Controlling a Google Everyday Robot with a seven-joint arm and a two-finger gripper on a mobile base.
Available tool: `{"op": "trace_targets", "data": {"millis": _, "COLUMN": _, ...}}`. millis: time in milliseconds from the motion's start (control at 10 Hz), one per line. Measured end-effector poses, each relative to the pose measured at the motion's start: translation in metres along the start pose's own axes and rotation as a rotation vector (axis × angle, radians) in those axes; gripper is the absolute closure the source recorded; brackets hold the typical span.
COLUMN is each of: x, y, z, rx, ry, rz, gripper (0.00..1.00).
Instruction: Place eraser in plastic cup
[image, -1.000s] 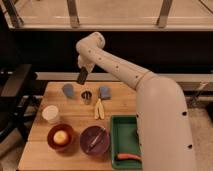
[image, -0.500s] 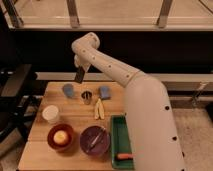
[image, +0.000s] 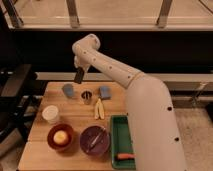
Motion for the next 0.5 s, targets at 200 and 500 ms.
{"op": "trace_targets", "data": {"millis": 200, "x": -0.017, "y": -0.023, "z": 0.013, "rx": 0.046, "ry": -0.007, "rz": -0.013, "gripper": 1.0}}
{"op": "trace_targets", "data": {"millis": 500, "x": -0.031, "y": -0.044, "z": 0.03, "rx": 0.097, "ry": -0.013, "rz": -0.039, "gripper": 1.0}}
